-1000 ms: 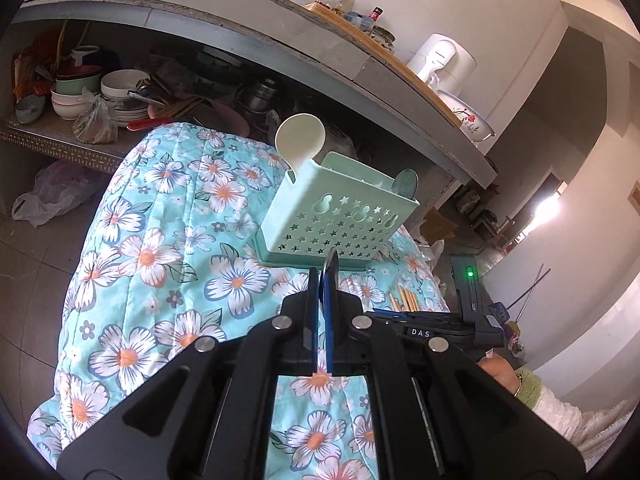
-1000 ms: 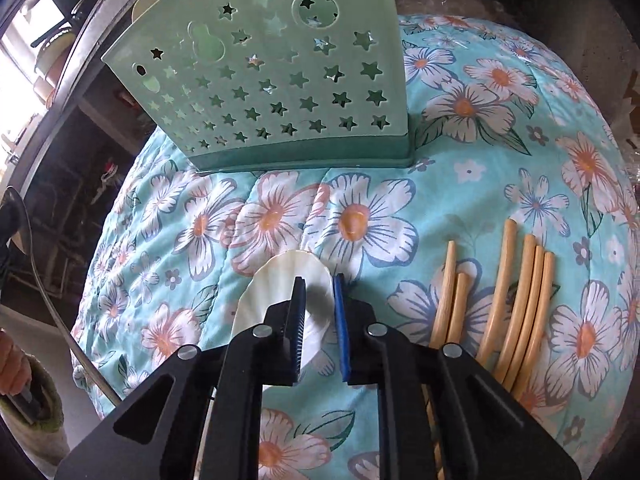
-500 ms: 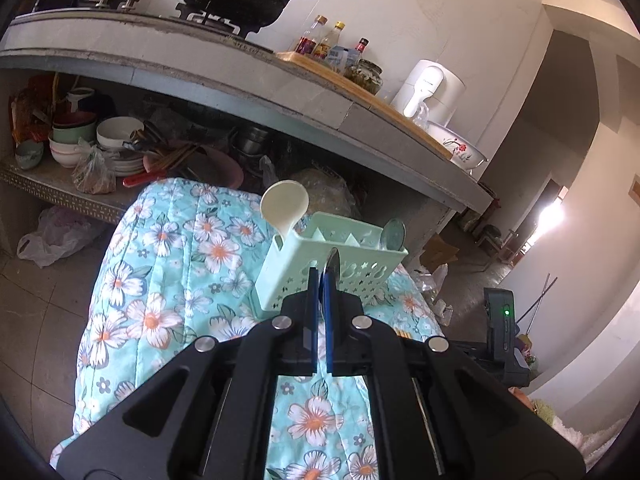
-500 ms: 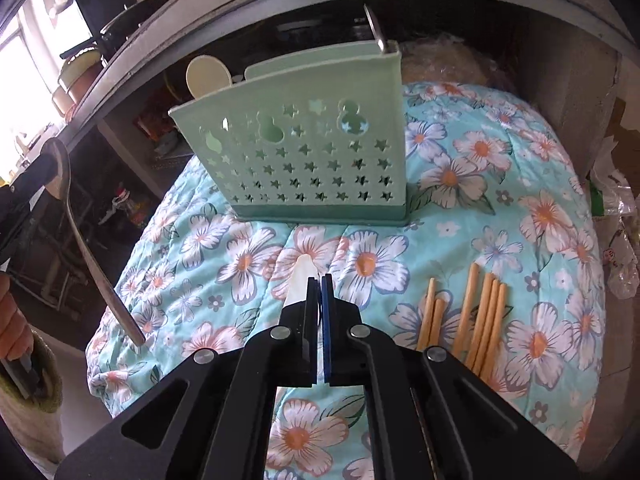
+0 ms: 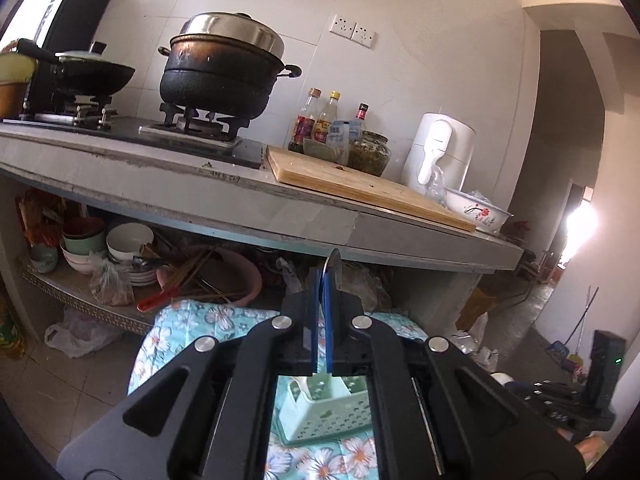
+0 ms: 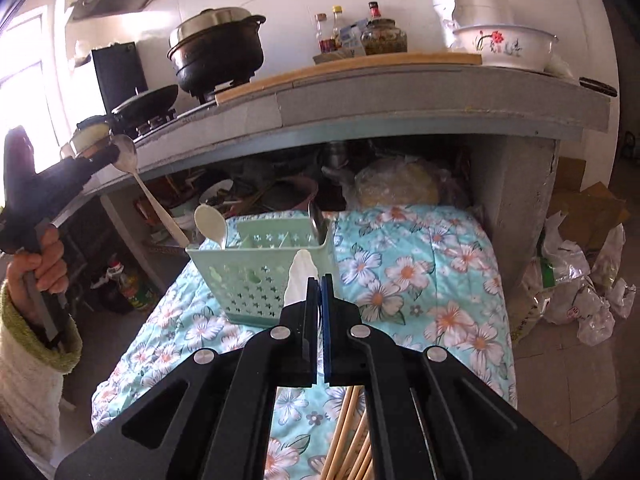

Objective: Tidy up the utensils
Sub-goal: 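Insert the metal spoon into the green holder with the left tool while the right tool carries the paddle, then lower the white rice paddle into the green holder and open the right tool, then move both tools to the bundle of bamboo chopsticks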

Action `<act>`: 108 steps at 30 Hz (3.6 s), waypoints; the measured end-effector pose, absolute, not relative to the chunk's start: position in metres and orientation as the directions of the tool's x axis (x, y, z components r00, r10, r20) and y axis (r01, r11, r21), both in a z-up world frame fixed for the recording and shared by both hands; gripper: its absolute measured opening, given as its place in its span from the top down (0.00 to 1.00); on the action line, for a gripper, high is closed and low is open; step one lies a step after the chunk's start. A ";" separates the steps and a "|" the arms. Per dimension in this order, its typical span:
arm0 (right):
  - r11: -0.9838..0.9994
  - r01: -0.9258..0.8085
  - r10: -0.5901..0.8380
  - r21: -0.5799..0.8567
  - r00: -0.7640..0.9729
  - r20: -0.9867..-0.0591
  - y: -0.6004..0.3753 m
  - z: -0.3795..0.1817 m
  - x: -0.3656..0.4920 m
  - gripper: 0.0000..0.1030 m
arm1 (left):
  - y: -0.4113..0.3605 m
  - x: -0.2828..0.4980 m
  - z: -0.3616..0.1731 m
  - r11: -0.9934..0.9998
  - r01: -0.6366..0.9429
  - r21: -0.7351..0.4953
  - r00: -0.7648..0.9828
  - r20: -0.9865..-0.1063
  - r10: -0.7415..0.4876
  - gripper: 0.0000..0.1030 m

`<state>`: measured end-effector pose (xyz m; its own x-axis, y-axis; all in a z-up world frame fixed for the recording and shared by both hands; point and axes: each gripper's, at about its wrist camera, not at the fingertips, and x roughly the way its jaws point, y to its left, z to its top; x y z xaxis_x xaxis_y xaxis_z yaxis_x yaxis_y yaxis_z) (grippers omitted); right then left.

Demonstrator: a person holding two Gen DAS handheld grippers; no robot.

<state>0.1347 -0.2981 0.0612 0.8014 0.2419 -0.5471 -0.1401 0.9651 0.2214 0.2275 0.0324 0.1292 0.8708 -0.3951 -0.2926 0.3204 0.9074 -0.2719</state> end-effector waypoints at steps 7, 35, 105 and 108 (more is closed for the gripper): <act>0.962 -0.152 0.248 0.227 0.832 -0.496 -0.310 0.080 0.130 0.98 | 0.010 0.261 0.115 0.953 0.264 -0.147 0.902 -0.313 -0.298 0.98; 0.968 -0.178 0.231 0.176 0.906 -0.354 -0.306 0.132 0.192 0.98 | 0.009 0.275 0.043 0.875 0.363 -0.322 0.763 -0.436 -0.477 0.74; 0.810 0.184 0.396 0.558 0.529 -0.750 -0.357 -0.096 0.103 0.70 | -0.079 0.138 -0.074 0.654 0.485 -0.580 0.317 -0.581 -0.750 0.61; 0.791 0.202 0.411 0.577 0.524 -0.746 -0.363 -0.107 0.104 0.74 | -0.097 0.148 -0.084 0.619 0.475 -0.625 0.252 -0.578 -0.776 0.70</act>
